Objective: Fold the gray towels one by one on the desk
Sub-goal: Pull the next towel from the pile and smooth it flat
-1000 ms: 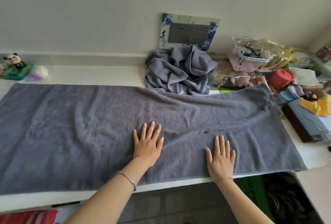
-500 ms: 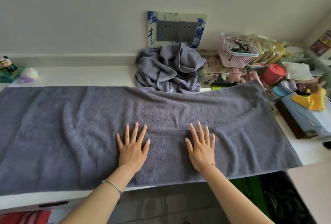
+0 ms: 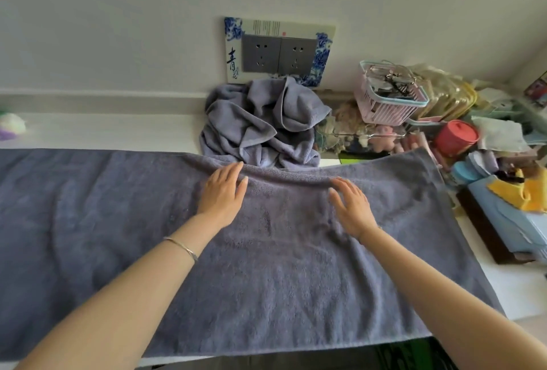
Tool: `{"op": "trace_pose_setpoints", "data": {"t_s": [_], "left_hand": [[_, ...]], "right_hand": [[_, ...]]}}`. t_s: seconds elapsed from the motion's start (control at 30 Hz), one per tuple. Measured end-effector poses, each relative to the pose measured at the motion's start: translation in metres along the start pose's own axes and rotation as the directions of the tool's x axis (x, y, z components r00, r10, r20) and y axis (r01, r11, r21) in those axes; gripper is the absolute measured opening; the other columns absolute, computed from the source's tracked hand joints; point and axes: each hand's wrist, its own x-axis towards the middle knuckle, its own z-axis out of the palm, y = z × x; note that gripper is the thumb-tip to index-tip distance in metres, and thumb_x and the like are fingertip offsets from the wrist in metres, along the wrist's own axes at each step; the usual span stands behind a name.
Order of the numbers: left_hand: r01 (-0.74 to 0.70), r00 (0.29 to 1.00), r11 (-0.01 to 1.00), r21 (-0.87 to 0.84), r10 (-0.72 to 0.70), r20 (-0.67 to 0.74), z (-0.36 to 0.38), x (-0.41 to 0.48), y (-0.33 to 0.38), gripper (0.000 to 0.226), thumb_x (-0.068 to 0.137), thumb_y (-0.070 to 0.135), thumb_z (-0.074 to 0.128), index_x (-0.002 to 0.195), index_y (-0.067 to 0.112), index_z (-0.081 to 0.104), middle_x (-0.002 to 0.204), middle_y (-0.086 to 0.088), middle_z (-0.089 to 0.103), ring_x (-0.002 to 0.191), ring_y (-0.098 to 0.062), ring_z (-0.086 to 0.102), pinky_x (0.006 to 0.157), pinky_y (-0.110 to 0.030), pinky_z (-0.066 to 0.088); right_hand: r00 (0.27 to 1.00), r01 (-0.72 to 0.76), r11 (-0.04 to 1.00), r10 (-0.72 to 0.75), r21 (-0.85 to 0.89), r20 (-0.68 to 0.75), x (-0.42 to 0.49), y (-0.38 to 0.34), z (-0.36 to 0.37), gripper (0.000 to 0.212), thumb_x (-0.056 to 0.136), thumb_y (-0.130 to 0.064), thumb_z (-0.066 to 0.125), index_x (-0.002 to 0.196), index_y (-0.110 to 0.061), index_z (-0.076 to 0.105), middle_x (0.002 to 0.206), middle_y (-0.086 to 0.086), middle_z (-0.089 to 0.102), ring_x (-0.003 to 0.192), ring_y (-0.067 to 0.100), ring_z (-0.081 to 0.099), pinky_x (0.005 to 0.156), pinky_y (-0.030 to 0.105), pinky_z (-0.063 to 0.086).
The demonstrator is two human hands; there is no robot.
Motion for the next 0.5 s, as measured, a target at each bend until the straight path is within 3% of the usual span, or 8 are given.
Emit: {"op": "trace_pose_setpoints", "data": {"t_s": [0.2, 0.37, 0.5], "left_hand": [[-0.122, 0.991, 0.991, 0.056, 0.118, 0.069, 0.011, 0.057, 0.02, 0.039, 0.103, 0.029, 0.024, 0.122, 0.017, 0.056, 0.127, -0.001, 0.057, 0.12, -0.024, 0.044, 0.098, -0.037, 0.035], [-0.07, 0.995, 0.991, 0.112, 0.061, 0.081, 0.02, 0.079, 0.025, 0.045, 0.102, 0.035, 0.025, 0.115, 0.016, 0.063, 0.118, -0.005, 0.054, 0.116, -0.026, 0.044, 0.098, -0.039, 0.035], [-0.056, 0.989, 0.983, 0.173, 0.031, 0.145, 0.022, 0.079, 0.031, 0.041, 0.102, 0.038, 0.025, 0.115, 0.024, 0.062, 0.103, -0.001, 0.039, 0.11, -0.024, 0.037, 0.095, -0.035, 0.028]], "right_hand": [[0.994, -0.045, 0.997, 0.05, -0.059, 0.099, 0.073, 0.01, -0.021, 0.039, 0.1, -0.032, 0.037, 0.133, -0.015, 0.05, 0.14, 0.008, 0.046, 0.132, 0.025, 0.037, 0.11, 0.038, 0.027], [0.989, -0.025, 0.982, 0.052, -0.189, 0.14, 0.097, 0.028, -0.027, 0.041, 0.097, -0.038, 0.045, 0.133, -0.018, 0.048, 0.137, 0.008, 0.047, 0.129, 0.027, 0.036, 0.107, 0.038, 0.027], [0.993, 0.087, 0.971, -0.066, -0.224, 0.103, 0.101, 0.035, -0.033, 0.025, 0.094, -0.037, 0.051, 0.106, -0.019, 0.063, 0.107, 0.004, 0.056, 0.106, 0.025, 0.042, 0.094, 0.036, 0.031]]}}
